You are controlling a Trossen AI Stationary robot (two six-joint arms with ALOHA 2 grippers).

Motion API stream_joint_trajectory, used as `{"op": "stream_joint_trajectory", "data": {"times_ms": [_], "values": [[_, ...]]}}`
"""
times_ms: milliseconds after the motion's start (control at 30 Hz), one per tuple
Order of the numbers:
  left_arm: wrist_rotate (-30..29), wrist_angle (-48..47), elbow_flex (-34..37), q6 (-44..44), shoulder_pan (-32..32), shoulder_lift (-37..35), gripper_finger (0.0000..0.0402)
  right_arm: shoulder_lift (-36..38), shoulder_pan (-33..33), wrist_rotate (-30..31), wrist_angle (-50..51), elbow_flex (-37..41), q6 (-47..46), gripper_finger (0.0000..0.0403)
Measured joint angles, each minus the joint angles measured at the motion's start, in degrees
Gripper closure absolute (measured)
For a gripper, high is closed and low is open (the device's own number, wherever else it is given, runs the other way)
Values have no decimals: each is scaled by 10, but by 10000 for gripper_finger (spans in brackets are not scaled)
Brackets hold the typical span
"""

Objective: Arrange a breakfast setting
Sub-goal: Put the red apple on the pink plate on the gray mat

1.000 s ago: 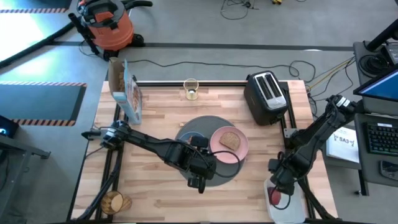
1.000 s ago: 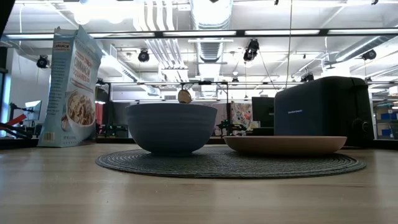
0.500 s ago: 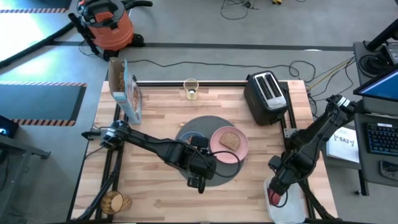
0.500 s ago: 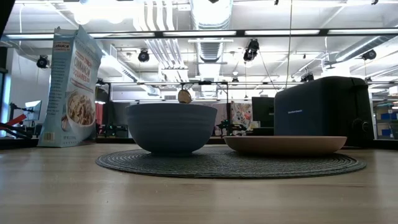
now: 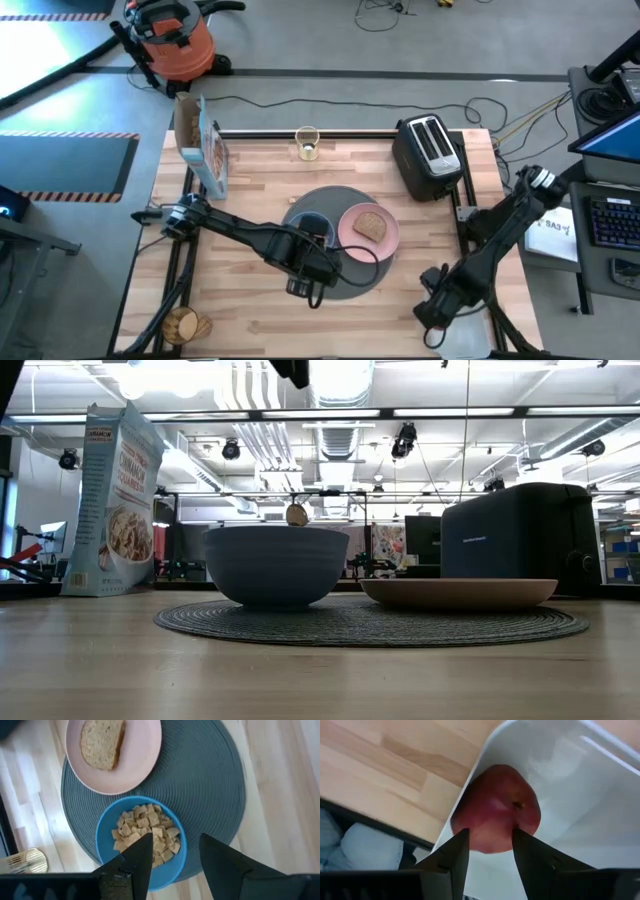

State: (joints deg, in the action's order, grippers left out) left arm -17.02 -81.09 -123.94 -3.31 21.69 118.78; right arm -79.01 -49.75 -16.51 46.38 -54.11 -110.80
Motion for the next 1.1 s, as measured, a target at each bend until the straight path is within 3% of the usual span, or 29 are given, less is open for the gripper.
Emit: {"op": "stream_joint_trajectory", "data": {"times_ms": [367,667,900,1100], "values": [[0,-23,0,0,2,0,259,-21,-4,-18,-6,-1,5,236],[0,-23,0,-6,3,-1,259,-19,-4,9,-3,0,65,247],[0,-23,0,0,3,-1,259,-19,-7,20,11,0,-19,254],[0,-28,0,19,3,-1,259,-20,-10,20,19,-23,-42,232]]}}
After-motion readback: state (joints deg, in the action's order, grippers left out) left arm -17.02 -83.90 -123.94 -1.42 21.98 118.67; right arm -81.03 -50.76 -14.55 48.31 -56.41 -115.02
